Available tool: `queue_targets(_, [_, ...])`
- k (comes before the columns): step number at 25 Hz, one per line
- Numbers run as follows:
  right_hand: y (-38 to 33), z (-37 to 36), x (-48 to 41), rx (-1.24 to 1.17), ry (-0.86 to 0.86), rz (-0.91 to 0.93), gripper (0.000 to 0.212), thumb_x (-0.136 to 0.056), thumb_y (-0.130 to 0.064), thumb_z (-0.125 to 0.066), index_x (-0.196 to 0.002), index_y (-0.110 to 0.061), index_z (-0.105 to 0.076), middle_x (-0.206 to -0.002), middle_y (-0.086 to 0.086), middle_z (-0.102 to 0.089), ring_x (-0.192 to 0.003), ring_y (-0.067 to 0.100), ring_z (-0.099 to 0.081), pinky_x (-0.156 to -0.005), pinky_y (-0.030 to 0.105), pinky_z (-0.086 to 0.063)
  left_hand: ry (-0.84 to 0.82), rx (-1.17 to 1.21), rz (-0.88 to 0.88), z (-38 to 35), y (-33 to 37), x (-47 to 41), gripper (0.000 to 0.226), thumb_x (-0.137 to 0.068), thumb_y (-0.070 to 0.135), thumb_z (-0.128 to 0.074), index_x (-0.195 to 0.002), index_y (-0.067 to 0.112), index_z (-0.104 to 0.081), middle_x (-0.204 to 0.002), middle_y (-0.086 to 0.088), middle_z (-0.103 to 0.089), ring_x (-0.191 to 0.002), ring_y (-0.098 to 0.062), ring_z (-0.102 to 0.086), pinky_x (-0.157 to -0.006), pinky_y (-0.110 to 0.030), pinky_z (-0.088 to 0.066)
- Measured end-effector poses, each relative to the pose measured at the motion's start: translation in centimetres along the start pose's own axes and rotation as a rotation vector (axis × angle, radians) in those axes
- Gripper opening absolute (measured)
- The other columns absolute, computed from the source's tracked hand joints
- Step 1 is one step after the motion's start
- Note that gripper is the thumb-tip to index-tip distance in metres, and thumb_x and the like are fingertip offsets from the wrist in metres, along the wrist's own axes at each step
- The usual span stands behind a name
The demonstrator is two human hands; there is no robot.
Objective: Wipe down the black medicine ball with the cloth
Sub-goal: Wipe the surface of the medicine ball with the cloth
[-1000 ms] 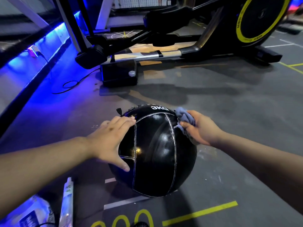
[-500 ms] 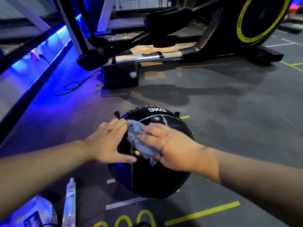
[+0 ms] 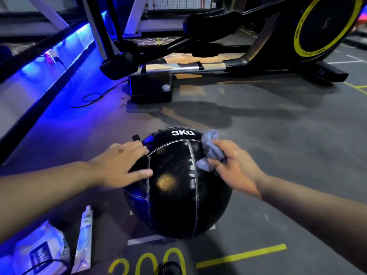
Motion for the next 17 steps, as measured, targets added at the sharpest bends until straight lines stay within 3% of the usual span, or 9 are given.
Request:
queue_targets(2, [-4.4,-2.2,1.9,0.153,-0.061,0.196,0.056,-0.074,-0.018,-0.071,-0.127,-0.012,-0.057,-0.128,0.011,-0.059,-0.118,0.029,-0.053,-0.103,0.029,-0.040,0.006,0.078,0.084,1.1,-1.1,-0.3,0.079,-0.078,0.084,-0.009,-0.115,0.025,-0.048,-0.108,0.009,-0.051,-0.096,-0.016,-0.057,-0.093,-0.041,-0.045])
queue_targets(4, [-7.9,-4.5,3.1,0.329,-0.108,0.395,0.073,-0.062,-0.023,-0.078,-0.130,-0.008,-0.057,-0.130,0.017,-0.059,-0.123,0.032,-0.050,-0.105,0.038,-0.043,-0.011,0.134,0.122,1.0,-1.1,-1.2,0.073,-0.081,0.075,-0.011,-0.129,0.029,-0.042,-0.132,0.009,-0.047,-0.114,-0.016,-0.054,-0.102,-0.043,-0.041])
queue_targets(6, [-11.1,-7.0,4.6,0.459,-0.177,0.613,0.077,-0.059,-0.027,-0.077,-0.129,-0.006,-0.056,-0.129,0.018,-0.060,-0.123,0.032,-0.052,-0.105,0.042,-0.044,-0.031,0.158,0.130,0.2,-0.3,-1.9,0.069,-0.085,0.066,-0.012,-0.139,0.031,-0.035,-0.146,0.008,-0.039,-0.129,-0.022,-0.047,-0.107,-0.045,-0.037])
queue_targets(8, [-12.7,-8.4,5.6,0.465,-0.234,0.759,0.070,-0.069,-0.026,-0.065,-0.135,-0.007,-0.049,-0.136,0.021,-0.053,-0.128,0.034,-0.049,-0.111,0.043,-0.037,-0.030,0.139,0.179,-0.5,-0.3,-1.9,0.056,-0.094,0.055,-0.019,-0.141,0.029,-0.033,-0.147,0.005,-0.036,-0.125,-0.030,-0.046,-0.107,-0.044,-0.036])
queue_targets(12, [-9.9,-7.1,4.0,0.374,-0.157,0.662,0.074,-0.069,-0.026,-0.077,-0.136,-0.011,-0.050,-0.138,0.019,-0.052,-0.128,0.032,-0.049,-0.112,0.039,-0.036,0.066,0.087,0.149,0.2,0.1,-0.7,0.071,-0.083,0.051,-0.007,-0.140,0.022,-0.038,-0.142,0.000,-0.040,-0.113,-0.030,-0.048,-0.102,-0.031,-0.029])
queue_targets(17, [-4.5,-3.0,-0.7,-0.066,-0.025,0.250,0.046,-0.081,-0.021,-0.069,-0.125,-0.010,-0.061,-0.121,0.009,-0.062,-0.113,0.021,-0.056,-0.102,0.025,-0.041,0.044,0.119,0.155,-0.2,0.2,-1.3,0.074,-0.080,0.068,-0.011,-0.141,0.031,-0.031,-0.144,0.014,-0.030,-0.124,-0.018,-0.038,-0.101,-0.034,-0.036])
Point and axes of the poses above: each hand's wrist, its own x-axis away from the middle knuckle, its own z-axis out of the back of the hand, y = z × x, the point moved 8 cm from there along -x, towards the middle knuckle
